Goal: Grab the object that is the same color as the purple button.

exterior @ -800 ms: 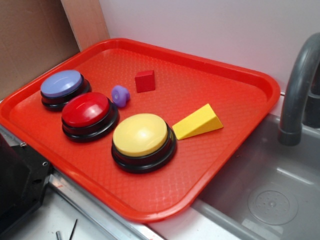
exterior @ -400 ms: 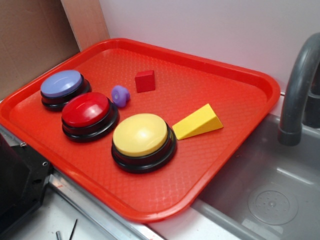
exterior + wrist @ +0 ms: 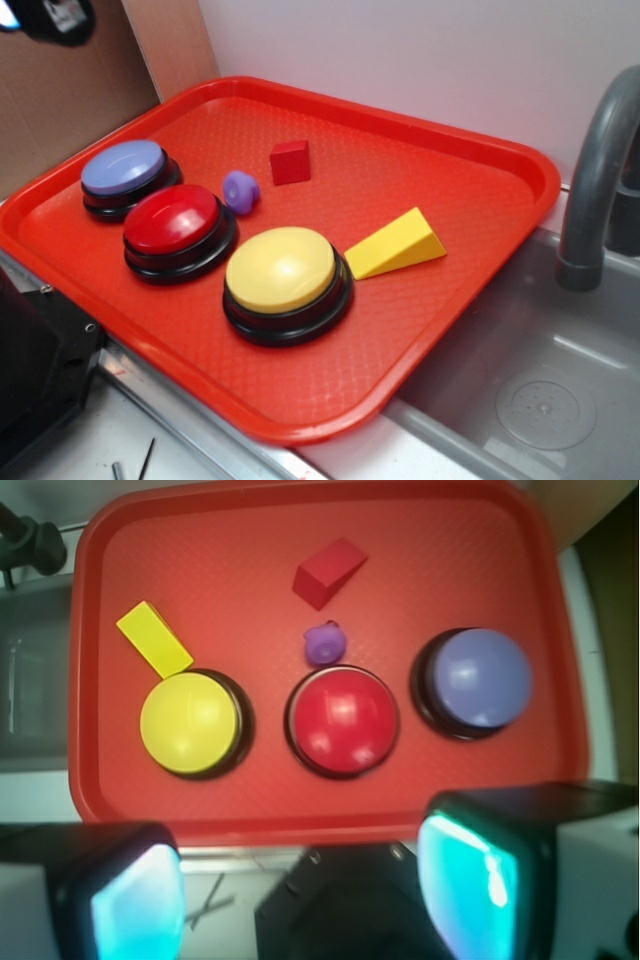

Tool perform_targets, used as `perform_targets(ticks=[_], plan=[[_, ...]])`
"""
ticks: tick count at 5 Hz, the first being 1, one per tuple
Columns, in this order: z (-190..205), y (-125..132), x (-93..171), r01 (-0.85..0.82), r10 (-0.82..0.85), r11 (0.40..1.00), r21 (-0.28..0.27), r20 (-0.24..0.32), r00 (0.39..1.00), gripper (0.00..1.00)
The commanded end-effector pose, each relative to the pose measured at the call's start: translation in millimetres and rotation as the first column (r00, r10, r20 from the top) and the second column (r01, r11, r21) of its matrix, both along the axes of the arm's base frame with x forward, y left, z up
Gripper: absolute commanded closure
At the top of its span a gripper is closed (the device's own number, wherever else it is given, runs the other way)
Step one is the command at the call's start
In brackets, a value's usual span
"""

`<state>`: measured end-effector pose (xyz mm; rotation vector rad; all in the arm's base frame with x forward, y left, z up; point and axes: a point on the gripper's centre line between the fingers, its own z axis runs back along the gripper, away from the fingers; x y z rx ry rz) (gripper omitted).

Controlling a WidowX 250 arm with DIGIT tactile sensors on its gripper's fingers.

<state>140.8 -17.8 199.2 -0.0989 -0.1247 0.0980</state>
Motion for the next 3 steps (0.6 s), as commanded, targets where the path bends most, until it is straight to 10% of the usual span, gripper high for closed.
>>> perform_targets(ticks=[1, 3], plan=[[-35, 12, 37, -0.036, 0.037, 0.999, 0.039, -0.011, 0.999, 0.0], [-75, 20, 63, -0.071, 0.077, 0.99, 0.125, -0.045, 0.996, 0.0]])
